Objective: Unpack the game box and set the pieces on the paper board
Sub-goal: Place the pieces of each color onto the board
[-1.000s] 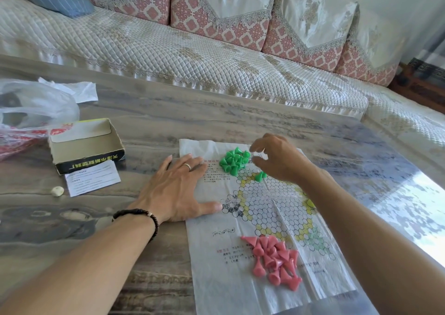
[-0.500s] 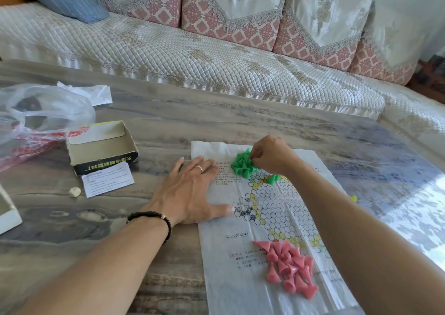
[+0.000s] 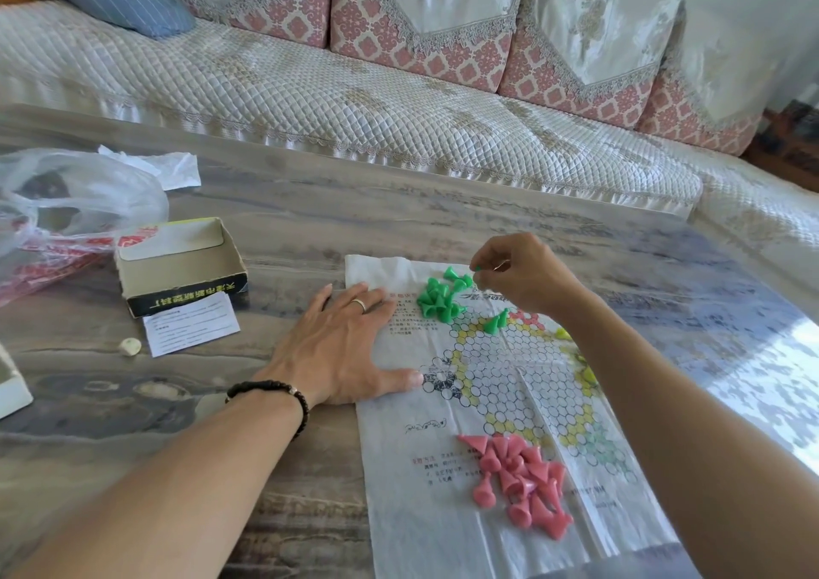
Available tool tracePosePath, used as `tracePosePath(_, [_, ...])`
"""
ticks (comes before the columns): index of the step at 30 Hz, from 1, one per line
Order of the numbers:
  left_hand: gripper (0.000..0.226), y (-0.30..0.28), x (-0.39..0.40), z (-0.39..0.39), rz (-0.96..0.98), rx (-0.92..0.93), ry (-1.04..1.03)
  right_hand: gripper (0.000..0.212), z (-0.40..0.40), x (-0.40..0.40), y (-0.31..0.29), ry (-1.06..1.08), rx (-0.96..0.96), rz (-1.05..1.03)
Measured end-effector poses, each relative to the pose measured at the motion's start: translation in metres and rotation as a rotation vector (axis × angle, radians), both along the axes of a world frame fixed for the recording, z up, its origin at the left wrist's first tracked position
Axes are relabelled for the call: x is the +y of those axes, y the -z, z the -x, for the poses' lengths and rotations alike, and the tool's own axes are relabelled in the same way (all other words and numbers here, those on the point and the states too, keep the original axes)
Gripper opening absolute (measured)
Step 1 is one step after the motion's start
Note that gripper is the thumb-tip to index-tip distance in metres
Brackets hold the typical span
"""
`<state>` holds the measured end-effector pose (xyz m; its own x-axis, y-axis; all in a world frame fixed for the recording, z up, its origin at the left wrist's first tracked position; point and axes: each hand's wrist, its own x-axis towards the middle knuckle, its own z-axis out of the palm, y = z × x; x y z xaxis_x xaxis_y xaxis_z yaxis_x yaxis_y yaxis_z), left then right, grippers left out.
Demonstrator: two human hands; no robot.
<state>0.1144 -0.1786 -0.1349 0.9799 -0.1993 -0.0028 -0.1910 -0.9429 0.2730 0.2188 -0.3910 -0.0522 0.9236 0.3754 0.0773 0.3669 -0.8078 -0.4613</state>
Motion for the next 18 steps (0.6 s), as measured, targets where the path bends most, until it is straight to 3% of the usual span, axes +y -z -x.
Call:
tracePosePath(7, [0.11, 0.001, 0.0, 0.0, -0.006, -0.014, 0.003, 0.005, 0.018, -0.012, -0.006, -0.031, -0.037, 0.027])
tracePosePath(13, [0.111, 0.002, 0.0, -0.001, -0.001, -0.023, 0.001, 0.017, 0.029, -0.017, -0.001, -0.142, -0.112, 0.265])
tracePosePath(18, [0.108, 0.0, 0.0, 0.0, 0.005, -0.024, -0.001, 0.013, 0.029, -0.02, 0.009, -0.202, -0.18, 0.399])
